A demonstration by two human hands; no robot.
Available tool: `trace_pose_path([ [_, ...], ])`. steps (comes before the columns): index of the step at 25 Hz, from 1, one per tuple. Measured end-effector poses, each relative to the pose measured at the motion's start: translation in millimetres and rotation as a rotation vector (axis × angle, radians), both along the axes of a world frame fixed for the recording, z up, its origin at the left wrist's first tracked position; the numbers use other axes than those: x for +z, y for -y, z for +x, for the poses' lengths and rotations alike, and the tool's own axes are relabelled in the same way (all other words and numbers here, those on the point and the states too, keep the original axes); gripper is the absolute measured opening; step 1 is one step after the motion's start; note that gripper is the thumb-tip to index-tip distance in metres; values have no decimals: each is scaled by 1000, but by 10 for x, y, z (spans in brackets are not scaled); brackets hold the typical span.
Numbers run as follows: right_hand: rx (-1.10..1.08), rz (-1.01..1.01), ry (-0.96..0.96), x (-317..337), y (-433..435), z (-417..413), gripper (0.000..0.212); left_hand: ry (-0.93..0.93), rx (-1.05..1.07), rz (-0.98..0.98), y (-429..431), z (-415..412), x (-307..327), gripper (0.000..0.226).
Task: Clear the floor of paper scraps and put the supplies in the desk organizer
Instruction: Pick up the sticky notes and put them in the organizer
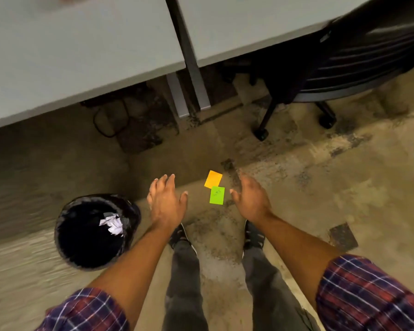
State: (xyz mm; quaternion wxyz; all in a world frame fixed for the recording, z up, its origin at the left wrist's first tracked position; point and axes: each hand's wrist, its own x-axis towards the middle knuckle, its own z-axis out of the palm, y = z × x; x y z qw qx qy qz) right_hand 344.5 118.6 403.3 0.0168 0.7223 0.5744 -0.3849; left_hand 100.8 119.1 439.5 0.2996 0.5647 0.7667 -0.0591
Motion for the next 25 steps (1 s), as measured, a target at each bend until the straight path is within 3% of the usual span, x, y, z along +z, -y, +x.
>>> trace_pose_path([
  [4, -154, -136, -104, -1137, 121, 93, 61, 39, -68, -102, 20, 226, -1109, 55],
  [9, -204, -297, -84, -2586, 293, 53, 48, 204, -5, -286, -105, 380, -2552, 43],
  [14, 18, -246, 19, -3725, 362, -38, 51, 99, -74, -268, -272, 417, -3847, 37],
  [17, 174, -138, 87, -4203, 327, -66, 61, 53, -66, -225, -434, 562, -4413, 33],
  [22, 309, -46, 221, -4565, 294, -134, 74, -74, -59, -214, -465, 886, -4976, 62],
  [25, 319, -39, 251, -4587, 305, -147, 73, -87, -35, -173, -403, 913, -5076, 62],
])
